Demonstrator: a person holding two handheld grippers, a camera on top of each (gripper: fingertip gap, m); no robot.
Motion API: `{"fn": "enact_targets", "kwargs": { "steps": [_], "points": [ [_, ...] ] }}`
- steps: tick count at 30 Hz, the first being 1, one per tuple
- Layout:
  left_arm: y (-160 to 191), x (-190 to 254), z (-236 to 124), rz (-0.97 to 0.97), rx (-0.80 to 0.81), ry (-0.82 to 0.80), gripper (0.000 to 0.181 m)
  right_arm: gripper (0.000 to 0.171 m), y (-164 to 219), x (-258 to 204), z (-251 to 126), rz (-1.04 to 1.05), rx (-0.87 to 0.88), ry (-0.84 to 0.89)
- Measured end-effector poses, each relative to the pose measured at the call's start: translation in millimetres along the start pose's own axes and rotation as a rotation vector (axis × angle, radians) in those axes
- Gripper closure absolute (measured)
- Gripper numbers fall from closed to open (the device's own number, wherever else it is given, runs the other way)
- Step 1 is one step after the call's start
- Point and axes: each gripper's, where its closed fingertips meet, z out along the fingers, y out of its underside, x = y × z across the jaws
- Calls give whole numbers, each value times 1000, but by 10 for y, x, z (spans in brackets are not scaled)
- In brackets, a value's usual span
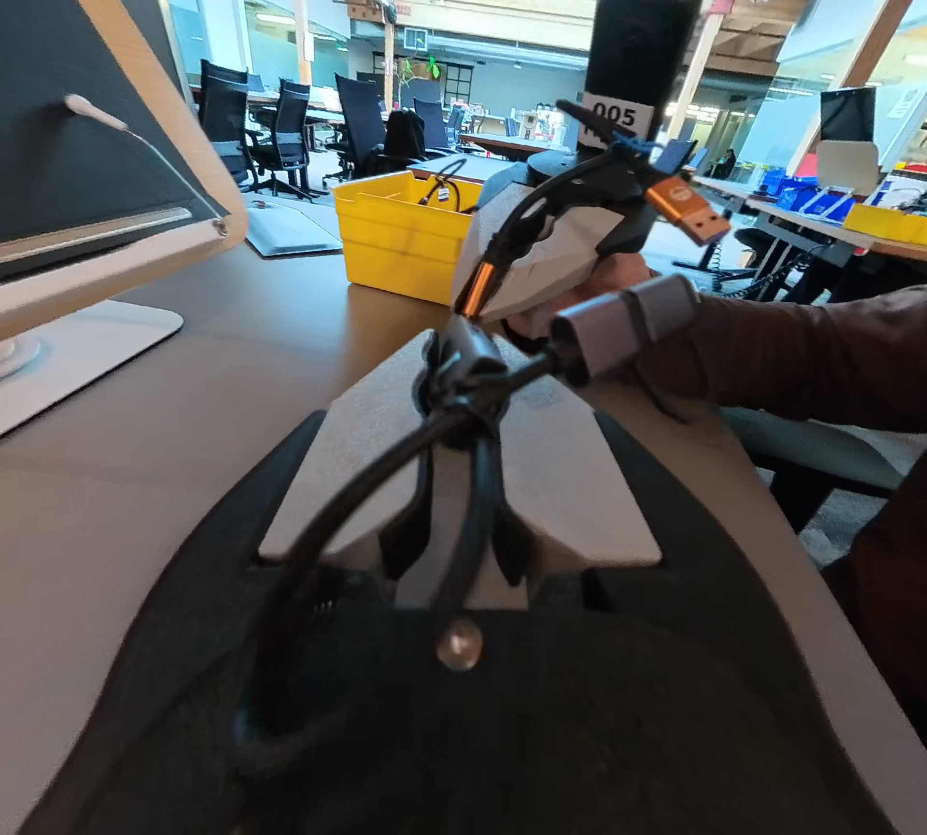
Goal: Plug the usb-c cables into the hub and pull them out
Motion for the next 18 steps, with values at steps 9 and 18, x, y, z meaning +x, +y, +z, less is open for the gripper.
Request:
{"fn": "enact_targets", "kwargs": {
  "steps": [9, 18],
  "points": [
    [-74, 37, -58, 74, 18, 8, 174, 165, -28, 1, -89, 44, 30, -53],
    [-32, 75, 13, -52, 12, 49, 172, 165, -15, -62, -105, -1, -13, -49]
  ]
}}
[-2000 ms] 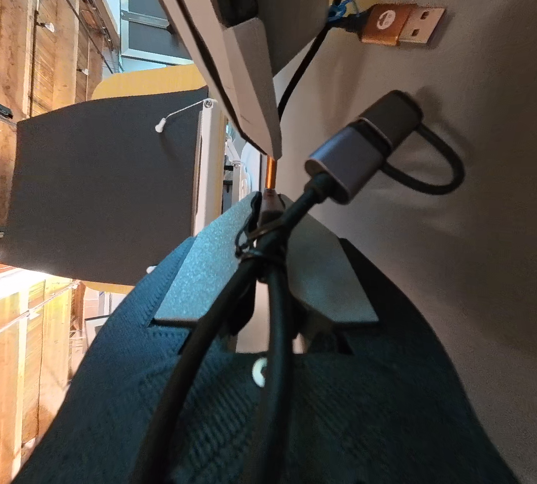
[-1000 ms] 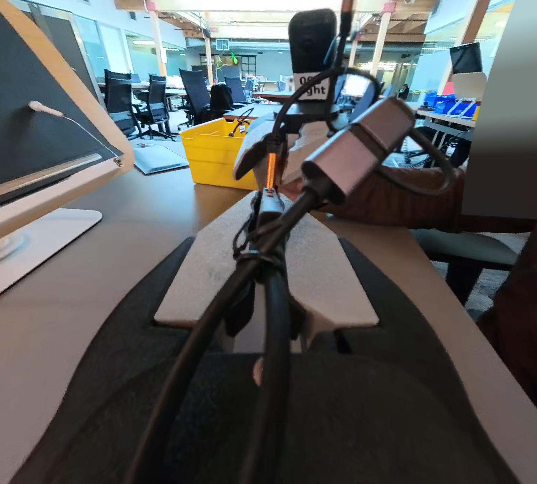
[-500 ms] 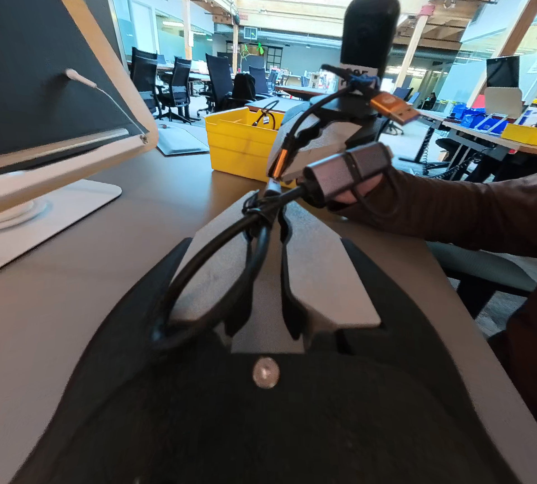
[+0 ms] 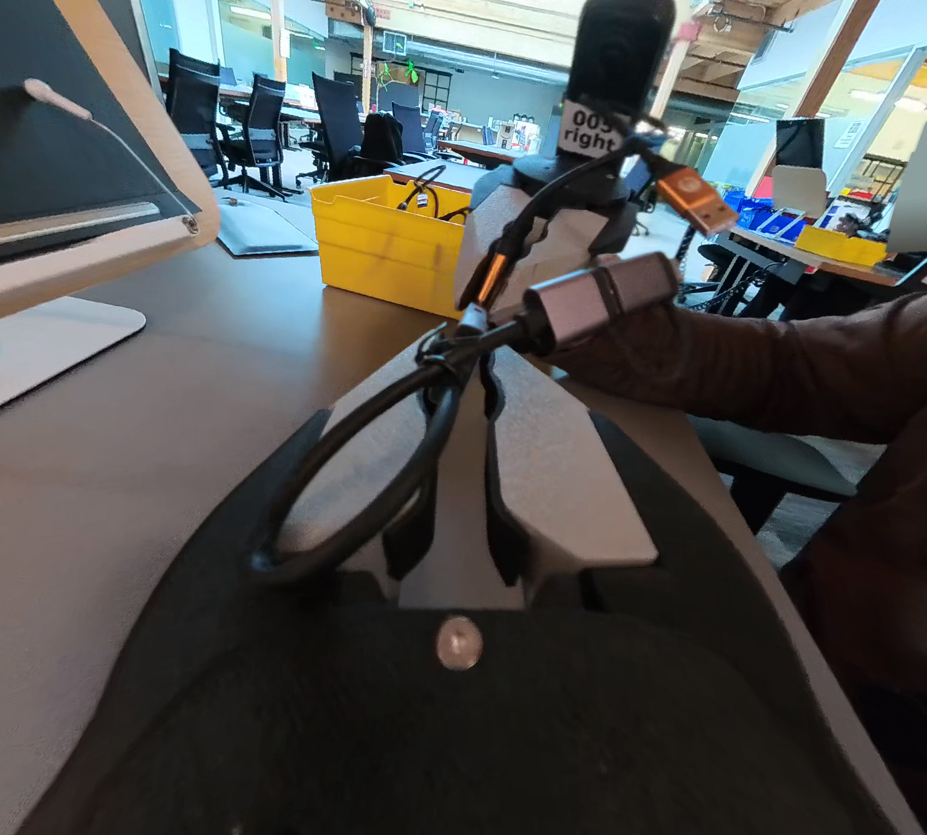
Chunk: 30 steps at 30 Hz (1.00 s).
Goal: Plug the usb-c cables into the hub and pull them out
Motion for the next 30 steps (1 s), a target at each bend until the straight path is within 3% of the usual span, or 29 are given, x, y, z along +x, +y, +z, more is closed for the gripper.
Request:
{"fn": "enact_targets", "kwargs": {
  "steps": [4, 7, 12, 15, 18, 22, 27, 30],
  "points": [
    [20, -68, -28, -5, -20, -42, 169, 168, -219, 117, -203, -7, 63, 137],
    [152, -169, -26, -6, -102, -106, 170, 168, -438, 346, -575, 15, 81, 279],
    [329, -198, 1, -23, -222, -136, 170, 167, -880, 931, -1655, -45, 21, 623],
    [364, -193, 12, 3, -249, -151, 172, 168, -960, 1279, -2325, -85, -85, 819],
    [383, -201, 20, 30, -264, -170, 174, 168, -771, 1568, -2774, -46, -240, 904],
    [391, -211, 18, 43, -271, -179, 176, 167, -249, 1898, -3061, 28, -495, 943],
    [383, -232, 11, 18, -264, -180, 177, 168, 586, 2174, -3068, 95, -925, 918],
    [379, -239, 7, 6, -260, -177, 177, 168, 904, 2279, -2821, 60, -1096, 847]
  ]
}}
